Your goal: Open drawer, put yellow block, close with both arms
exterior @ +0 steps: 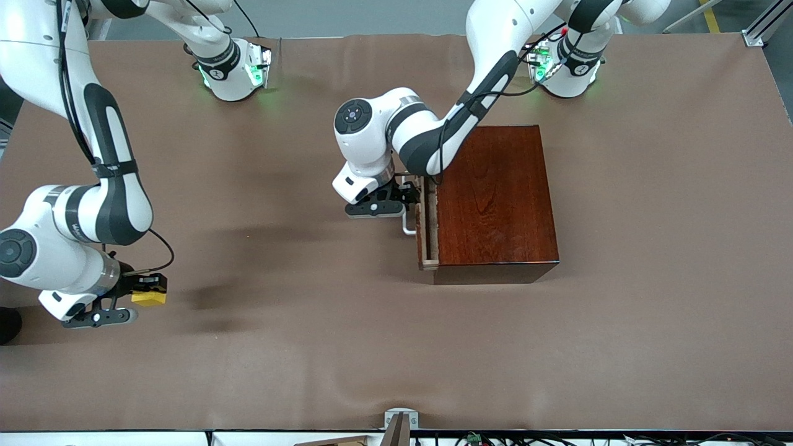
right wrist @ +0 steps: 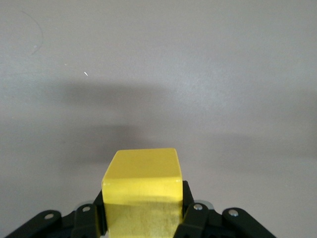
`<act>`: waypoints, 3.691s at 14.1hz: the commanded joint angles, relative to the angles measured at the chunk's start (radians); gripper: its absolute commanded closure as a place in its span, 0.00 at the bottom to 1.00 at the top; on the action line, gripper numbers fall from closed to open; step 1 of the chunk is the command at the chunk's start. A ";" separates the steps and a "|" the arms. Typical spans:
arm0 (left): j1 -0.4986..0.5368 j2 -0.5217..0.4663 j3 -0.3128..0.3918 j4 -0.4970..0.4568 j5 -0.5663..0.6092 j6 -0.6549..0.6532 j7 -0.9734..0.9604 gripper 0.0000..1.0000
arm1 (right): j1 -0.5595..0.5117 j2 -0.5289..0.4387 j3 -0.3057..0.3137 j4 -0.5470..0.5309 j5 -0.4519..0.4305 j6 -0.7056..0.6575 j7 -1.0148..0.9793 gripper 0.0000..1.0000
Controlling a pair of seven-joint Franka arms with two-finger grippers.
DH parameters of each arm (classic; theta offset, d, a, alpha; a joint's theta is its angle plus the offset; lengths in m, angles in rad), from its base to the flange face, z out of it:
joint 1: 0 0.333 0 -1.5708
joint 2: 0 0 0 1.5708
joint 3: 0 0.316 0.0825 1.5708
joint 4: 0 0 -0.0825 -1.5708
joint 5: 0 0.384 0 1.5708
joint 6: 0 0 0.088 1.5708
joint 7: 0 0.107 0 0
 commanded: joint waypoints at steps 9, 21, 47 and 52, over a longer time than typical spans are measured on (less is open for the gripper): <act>-0.010 0.033 -0.001 0.077 -0.129 0.055 -0.021 0.00 | 0.040 -0.100 0.010 0.006 0.006 -0.105 -0.028 1.00; -0.022 0.059 -0.008 0.084 -0.208 0.230 -0.021 0.00 | 0.044 -0.164 0.071 -0.002 0.006 -0.107 -0.120 1.00; 0.612 -0.652 0.003 -0.229 -0.328 -0.402 0.280 0.00 | 0.202 -0.155 0.153 0.021 0.093 -0.197 -0.886 1.00; 0.770 -0.812 0.003 -0.462 -0.321 -0.311 0.534 0.00 | 0.375 -0.118 0.160 0.119 0.072 -0.196 -0.963 1.00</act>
